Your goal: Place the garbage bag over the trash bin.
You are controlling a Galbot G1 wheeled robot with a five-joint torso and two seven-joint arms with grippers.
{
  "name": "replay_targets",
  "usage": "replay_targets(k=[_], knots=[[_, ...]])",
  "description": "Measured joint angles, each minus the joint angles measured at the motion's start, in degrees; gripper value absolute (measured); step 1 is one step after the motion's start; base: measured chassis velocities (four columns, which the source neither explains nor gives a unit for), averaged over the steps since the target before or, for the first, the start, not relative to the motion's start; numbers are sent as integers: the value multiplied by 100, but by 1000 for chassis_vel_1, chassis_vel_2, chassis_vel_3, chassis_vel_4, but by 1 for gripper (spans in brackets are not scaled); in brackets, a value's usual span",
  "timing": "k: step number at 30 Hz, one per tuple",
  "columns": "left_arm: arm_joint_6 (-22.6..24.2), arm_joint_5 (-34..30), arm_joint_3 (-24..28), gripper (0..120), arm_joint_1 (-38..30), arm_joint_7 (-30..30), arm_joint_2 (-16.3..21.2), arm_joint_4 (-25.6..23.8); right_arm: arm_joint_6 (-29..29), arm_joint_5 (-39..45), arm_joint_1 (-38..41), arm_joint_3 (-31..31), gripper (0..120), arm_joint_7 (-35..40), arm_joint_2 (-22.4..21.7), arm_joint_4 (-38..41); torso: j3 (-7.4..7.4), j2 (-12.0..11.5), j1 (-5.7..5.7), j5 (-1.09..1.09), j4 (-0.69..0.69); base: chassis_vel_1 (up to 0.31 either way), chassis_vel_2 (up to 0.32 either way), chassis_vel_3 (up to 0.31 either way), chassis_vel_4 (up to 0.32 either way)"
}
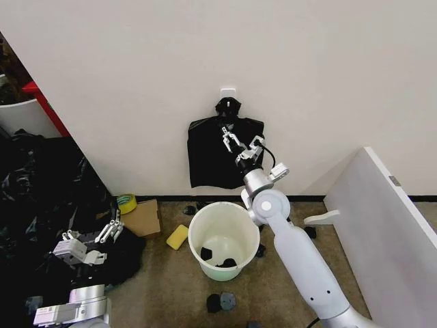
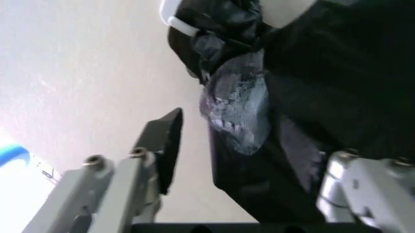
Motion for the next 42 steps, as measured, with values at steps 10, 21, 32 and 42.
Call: replay_targets(k=[10,21,32,42], knots=[[-7,73,-22,100,21,-212,35,9,117,-197,0,-22,11,-76,65,-6,0,0,0,0,1,0,0,0,0],[-18,145,22,100,-32,-324,15,52,357,-474,-552,-73,0,-388,-279,356,0,0,0,1,1,0,0,0,0],[-25,147,52,100,-163,-347,70,151,899,-1243,-1542,-604,0,-1074,-1149,876,0,0,0,1,0,0,0,0,0],[-40,206,165,100,-214,-347,52,180,1412,-2261,-1897,-781,0,-1985,-1375,599,0,0,0,0,0,0,0,0,0]])
